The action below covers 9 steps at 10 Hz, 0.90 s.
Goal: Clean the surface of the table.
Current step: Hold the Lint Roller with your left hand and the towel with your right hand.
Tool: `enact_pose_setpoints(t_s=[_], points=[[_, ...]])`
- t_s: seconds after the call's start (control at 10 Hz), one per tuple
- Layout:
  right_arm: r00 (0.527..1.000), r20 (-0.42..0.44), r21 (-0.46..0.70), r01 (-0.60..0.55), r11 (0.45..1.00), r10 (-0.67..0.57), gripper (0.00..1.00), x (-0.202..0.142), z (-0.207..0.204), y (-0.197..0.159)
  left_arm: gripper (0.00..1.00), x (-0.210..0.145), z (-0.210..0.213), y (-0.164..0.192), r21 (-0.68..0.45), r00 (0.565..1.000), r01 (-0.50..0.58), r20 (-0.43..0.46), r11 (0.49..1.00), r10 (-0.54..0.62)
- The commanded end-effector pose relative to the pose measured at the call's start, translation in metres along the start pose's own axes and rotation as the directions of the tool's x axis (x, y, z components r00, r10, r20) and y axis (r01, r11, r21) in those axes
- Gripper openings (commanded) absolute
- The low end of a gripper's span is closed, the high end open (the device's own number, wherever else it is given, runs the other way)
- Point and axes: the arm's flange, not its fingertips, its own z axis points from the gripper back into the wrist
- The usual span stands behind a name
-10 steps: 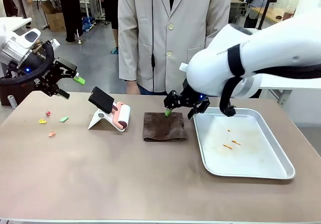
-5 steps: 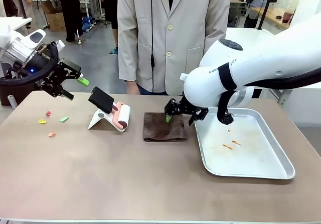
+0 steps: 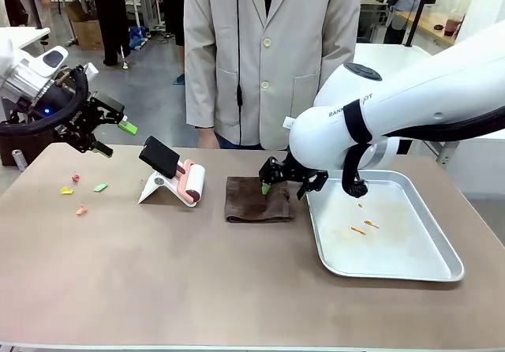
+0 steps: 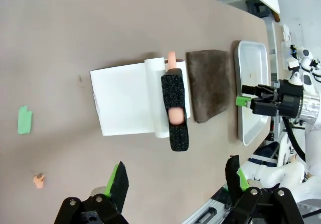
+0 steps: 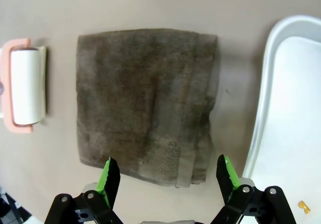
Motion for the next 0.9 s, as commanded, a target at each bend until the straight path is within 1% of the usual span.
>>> enact_pose_setpoints(t_s=[0.0,0.1,0.2,0.3,0.5,0.6,0.7,0.8], points=[[1.000,0.001,0.001,0.000,1.000,0.000,1.00,0.000,0.000,0.000,1.00,0.000,0.001,0.000,0.001,1.000,0.002,0.002,1.000,-0.002],[0.998,-0.009,-0.036,0.068,0.997,-0.068,1.00,0.011,-0.001,0.005,1.00,0.000,0.000,0.000,0.000,1.000,0.000,0.000,1.000,0.000],[0.994,-0.022,-0.066,0.102,0.993,-0.104,1.00,0.021,-0.001,0.012,1.00,0.008,-0.006,-0.005,0.037,1.000,-0.020,0.000,0.999,0.020],[0.995,-0.038,-0.071,0.088,0.994,-0.091,1.00,0.029,-0.003,0.015,1.00,0.012,-0.009,-0.009,0.047,1.000,-0.028,-0.005,0.998,0.029],[0.992,-0.062,-0.080,0.105,0.991,-0.110,1.00,0.040,-0.004,0.018,1.00,0.017,-0.018,-0.014,0.012,0.999,-0.050,0.000,0.999,0.050],[0.991,-0.074,-0.090,0.105,0.990,-0.112,1.00,0.044,-0.007,0.021,1.00,0.025,-0.027,-0.012,0.002,0.997,-0.070,-0.028,0.998,0.070],[0.991,-0.078,-0.103,0.103,0.989,-0.111,1.00,0.048,-0.010,0.023,1.00,0.032,-0.037,-0.010,0.017,0.995,-0.091,-0.043,0.996,0.091],[0.990,-0.097,-0.109,0.097,0.989,-0.107,1.00,0.050,-0.013,0.024,1.00,0.036,-0.046,-0.011,0.021,0.993,-0.093,-0.076,0.995,0.094]])
